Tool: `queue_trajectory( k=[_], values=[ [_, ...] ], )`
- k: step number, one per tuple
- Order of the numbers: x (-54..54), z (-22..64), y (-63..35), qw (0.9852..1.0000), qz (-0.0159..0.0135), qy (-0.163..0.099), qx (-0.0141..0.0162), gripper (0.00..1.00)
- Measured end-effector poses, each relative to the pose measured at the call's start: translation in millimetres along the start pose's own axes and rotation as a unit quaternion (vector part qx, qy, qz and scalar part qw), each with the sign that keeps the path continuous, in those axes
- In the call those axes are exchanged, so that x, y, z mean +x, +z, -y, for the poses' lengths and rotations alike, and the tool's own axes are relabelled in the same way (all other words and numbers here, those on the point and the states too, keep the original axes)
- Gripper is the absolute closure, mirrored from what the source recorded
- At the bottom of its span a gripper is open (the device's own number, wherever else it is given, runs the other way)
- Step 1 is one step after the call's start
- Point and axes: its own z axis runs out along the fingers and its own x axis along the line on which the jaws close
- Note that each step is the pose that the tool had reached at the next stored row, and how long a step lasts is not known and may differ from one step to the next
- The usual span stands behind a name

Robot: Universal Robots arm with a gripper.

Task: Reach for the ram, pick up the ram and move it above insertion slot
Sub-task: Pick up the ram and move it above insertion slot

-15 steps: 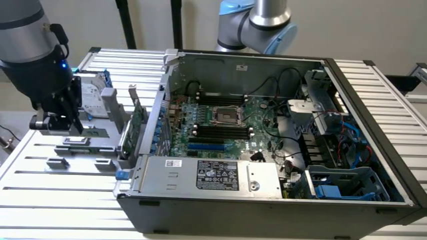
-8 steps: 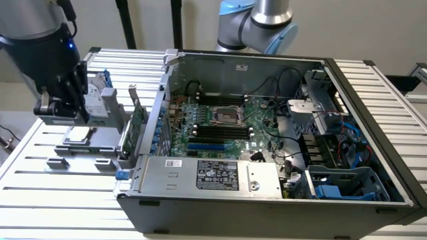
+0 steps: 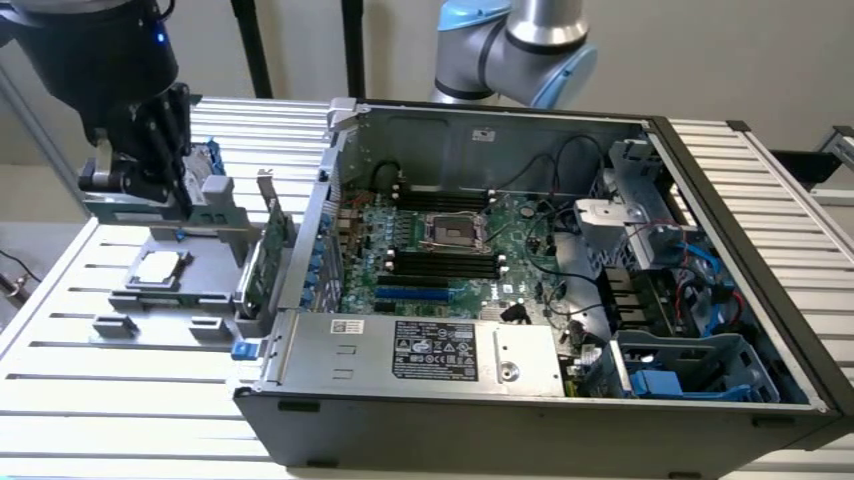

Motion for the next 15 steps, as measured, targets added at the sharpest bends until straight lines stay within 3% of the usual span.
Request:
queue_trajectory(
  k=[3,6,15],
  values=[
    [0.0,12.2,-12.8,1.0000,0.0008,0.000,-0.0008,0.87],
    [0.3,25.8,-18.9,1.0000,0.0020,0.000,-0.0012,0.87],
    [1.5,66.4,-25.2,1.0000,0.0076,-0.001,-0.0015,0.87]
  ],
)
